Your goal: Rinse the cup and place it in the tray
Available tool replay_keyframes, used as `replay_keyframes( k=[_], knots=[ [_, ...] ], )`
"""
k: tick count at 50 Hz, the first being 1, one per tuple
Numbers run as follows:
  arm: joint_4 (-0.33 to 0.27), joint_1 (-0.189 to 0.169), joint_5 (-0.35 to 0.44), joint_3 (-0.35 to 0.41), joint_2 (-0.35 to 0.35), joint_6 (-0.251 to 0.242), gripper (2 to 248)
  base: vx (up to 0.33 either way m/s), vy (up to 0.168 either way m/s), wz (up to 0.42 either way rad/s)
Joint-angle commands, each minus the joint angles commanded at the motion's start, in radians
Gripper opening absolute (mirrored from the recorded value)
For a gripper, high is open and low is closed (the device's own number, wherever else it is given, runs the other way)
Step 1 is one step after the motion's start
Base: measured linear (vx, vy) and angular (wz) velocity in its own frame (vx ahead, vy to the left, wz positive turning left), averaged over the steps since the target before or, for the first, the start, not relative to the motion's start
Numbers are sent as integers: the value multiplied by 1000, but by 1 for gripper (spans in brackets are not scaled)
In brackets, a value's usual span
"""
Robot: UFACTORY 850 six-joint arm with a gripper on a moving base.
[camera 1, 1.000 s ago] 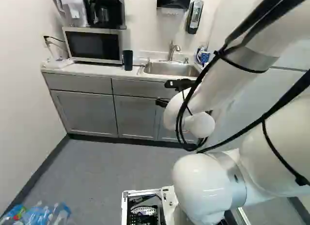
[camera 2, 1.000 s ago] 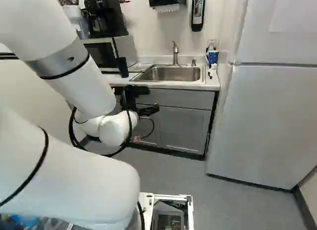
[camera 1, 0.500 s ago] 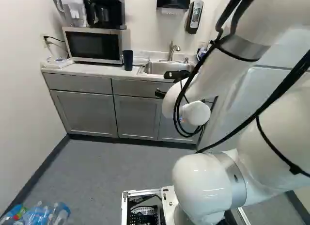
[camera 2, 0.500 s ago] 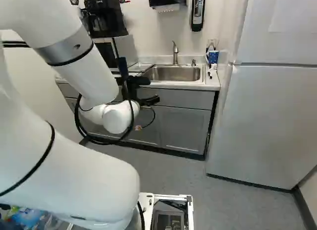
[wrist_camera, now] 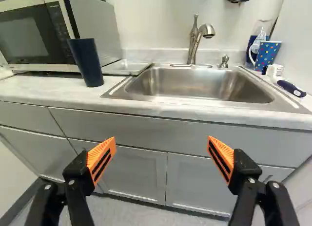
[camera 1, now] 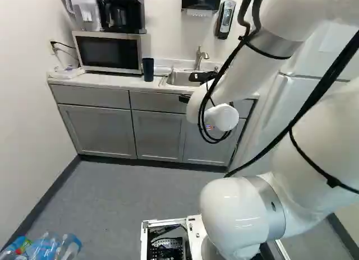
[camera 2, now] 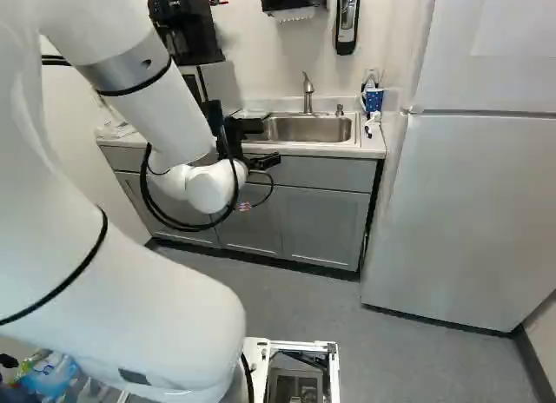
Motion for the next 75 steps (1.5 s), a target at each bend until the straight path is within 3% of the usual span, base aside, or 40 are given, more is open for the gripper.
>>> replay_keyframes(
  k=[49,75],
  knots=[
    [0,15,-49,-204,-92,0,247,0,0,0],
    [0,26,-24,-301,-131,0,247,0,0,0]
  ],
)
